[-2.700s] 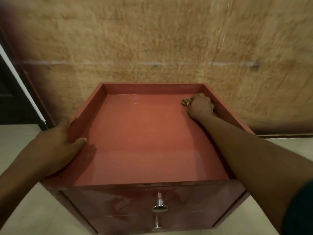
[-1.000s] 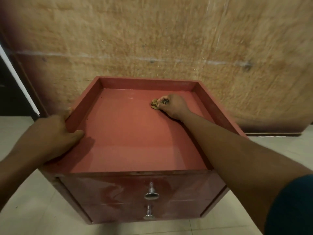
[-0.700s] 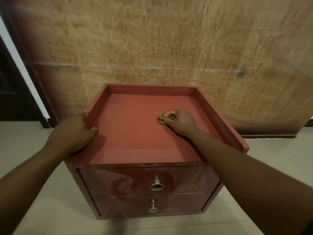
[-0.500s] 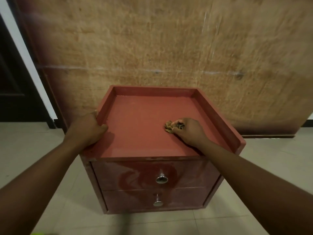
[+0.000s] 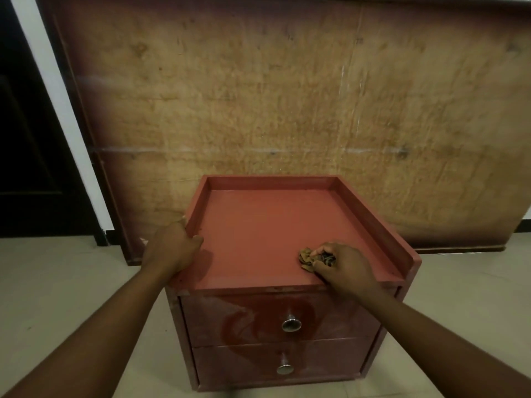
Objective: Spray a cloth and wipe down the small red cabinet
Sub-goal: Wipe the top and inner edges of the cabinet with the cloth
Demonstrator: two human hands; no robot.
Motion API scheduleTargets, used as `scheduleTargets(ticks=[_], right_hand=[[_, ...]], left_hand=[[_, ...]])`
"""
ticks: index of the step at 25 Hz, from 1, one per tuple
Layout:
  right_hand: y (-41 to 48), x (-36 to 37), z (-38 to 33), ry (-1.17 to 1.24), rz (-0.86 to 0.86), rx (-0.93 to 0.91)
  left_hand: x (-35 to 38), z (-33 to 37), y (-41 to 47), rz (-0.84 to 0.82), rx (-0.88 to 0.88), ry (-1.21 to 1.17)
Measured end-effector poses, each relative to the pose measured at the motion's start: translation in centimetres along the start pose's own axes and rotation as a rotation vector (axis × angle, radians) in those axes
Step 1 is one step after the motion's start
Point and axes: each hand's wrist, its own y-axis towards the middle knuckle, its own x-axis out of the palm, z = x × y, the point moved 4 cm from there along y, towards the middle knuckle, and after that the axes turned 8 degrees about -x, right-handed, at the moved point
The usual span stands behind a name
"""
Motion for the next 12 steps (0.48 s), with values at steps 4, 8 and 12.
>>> scheduleTargets(ticks=[4, 8, 12], right_hand=[[-0.5, 0.5, -1.6, -0.025, 0.057, 0.022], [-0.5, 3.8, -7.1, -0.003, 0.035, -0.091], [-0.4, 5.9, -11.1, -0.049, 0.053, -0.105]], left_hand=[[0.2, 0.1, 0.2, 0.020, -0.010, -0.006], [0.0, 0.2, 0.0, 0.020, -0.016, -0.012], [-0.1, 0.3, -0.2, 0.012, -0.002, 0.028]])
